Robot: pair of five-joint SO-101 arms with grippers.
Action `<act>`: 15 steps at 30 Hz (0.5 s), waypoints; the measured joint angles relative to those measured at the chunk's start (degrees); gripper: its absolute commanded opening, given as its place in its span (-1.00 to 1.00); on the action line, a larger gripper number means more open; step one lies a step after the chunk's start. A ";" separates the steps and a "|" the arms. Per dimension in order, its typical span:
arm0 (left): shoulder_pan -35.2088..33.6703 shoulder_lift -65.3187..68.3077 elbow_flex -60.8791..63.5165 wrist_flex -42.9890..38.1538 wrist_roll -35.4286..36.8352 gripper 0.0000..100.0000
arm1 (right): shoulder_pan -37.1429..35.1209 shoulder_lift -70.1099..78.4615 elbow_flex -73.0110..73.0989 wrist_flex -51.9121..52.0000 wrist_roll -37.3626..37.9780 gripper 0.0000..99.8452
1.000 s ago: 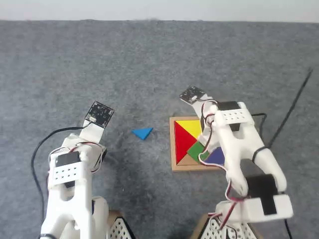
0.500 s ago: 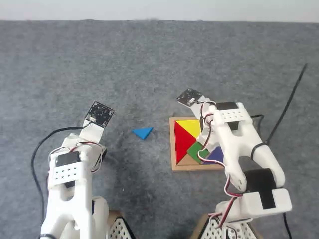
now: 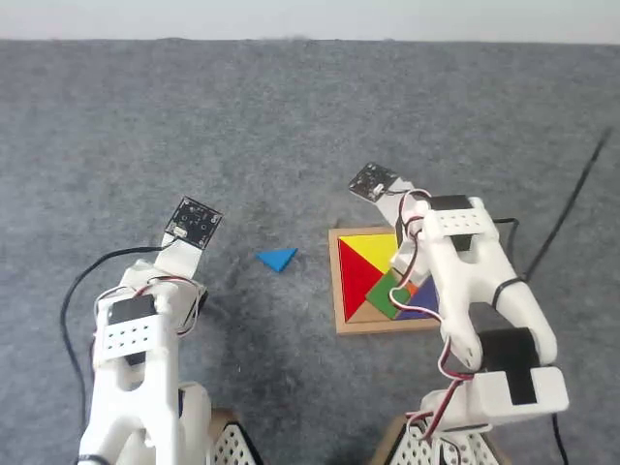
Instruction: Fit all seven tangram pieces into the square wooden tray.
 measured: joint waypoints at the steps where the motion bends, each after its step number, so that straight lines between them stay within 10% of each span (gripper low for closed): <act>1: 0.00 0.00 0.00 0.00 0.00 -0.65 | 0.00 -1.23 0.88 -0.09 0.00 -0.41; 15: 0.00 0.00 0.00 0.00 0.00 -0.65 | -1.23 -7.03 4.04 1.93 -10.37 -0.13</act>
